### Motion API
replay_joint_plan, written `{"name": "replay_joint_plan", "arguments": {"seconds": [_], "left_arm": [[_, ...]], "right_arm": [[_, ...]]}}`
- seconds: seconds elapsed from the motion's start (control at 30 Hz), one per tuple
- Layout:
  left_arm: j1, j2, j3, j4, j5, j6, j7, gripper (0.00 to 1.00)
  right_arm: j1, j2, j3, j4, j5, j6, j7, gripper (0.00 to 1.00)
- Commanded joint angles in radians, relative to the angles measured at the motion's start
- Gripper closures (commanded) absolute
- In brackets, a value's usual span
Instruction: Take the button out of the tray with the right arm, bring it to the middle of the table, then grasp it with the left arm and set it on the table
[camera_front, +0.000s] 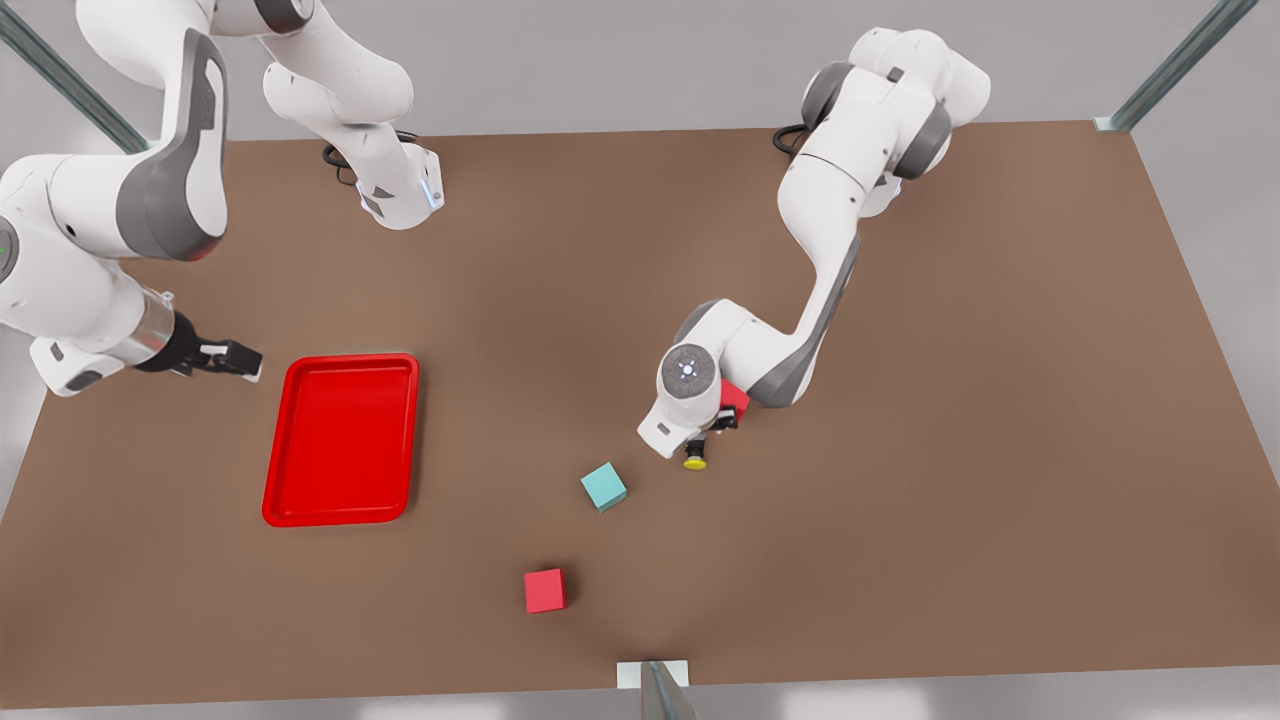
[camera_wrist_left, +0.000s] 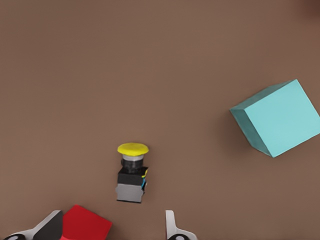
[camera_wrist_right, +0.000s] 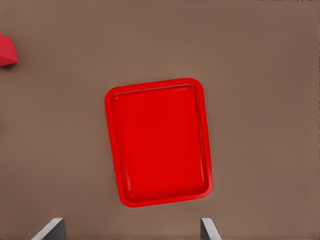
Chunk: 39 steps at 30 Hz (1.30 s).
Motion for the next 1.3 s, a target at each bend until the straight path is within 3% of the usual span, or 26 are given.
{"name": "replay_joint_plan", "arguments": {"seconds": [0.0,0.37,0.77,1.27], "left_arm": [[0.002,0.015,-0.001,0.002,-0.001,0.037,-0.041,0.00],[0.004,0.098,-0.006,0.001,-0.027,0.158,0.260,0.00],[0.007,0.046,-0.004,-0.140,-0.021,0.171,0.208,0.00],[0.015,0.088,-0.011,-0.140,-0.033,0.209,0.166,0.00]], "right_arm": [[-0.003,-0.004,0.000,-0.001,-0.006,-0.017,-0.123,0.00],[0.008,-0.027,0.037,0.084,0.004,-0.015,-0.112,0.00],[-0.004,-0.003,0.026,0.072,-0.004,0.014,-0.112,0.00],[0.011,-0.021,0.049,0.082,-0.004,-0.061,-0.120,0.00]]}}
